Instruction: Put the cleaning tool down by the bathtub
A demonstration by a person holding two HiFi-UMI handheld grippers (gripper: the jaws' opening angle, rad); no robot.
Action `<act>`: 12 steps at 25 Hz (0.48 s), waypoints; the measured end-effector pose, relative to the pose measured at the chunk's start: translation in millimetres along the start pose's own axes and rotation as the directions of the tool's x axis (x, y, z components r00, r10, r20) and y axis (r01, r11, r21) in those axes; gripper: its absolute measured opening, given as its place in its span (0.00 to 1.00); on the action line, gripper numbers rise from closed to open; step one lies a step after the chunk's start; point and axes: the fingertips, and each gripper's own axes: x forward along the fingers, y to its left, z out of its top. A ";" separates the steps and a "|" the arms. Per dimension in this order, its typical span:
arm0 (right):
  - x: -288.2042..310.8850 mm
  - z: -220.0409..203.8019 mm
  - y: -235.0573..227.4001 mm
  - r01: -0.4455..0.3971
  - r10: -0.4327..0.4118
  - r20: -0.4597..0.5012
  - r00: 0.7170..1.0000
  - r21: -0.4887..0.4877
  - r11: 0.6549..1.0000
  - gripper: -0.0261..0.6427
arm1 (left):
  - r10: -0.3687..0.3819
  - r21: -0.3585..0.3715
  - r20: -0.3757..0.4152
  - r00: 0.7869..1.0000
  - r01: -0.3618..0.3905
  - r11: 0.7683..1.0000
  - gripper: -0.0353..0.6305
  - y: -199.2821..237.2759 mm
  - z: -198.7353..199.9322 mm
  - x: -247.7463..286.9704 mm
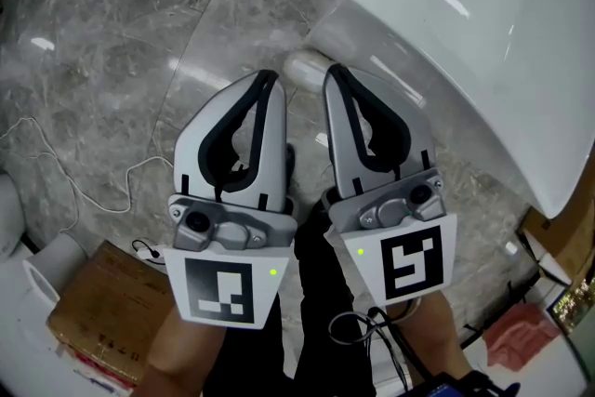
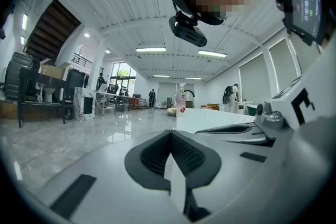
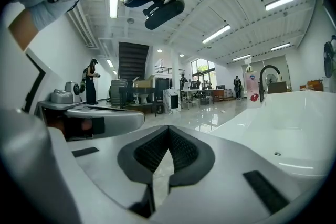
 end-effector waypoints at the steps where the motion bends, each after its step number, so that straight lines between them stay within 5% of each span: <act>1: 0.2 -1.4 0.1 0.001 -0.001 0.000 1.000 0.002 1.000 0.06 | -0.001 -0.001 -0.007 1.000 0.001 1.000 0.07 0.9 -2.1 -0.3; 12: 4.0 -10.9 6.6 0.006 -0.006 -0.001 1.000 -0.003 1.000 0.06 | 0.002 -0.017 -0.001 1.000 -0.002 1.000 0.07 10.1 -10.1 1.7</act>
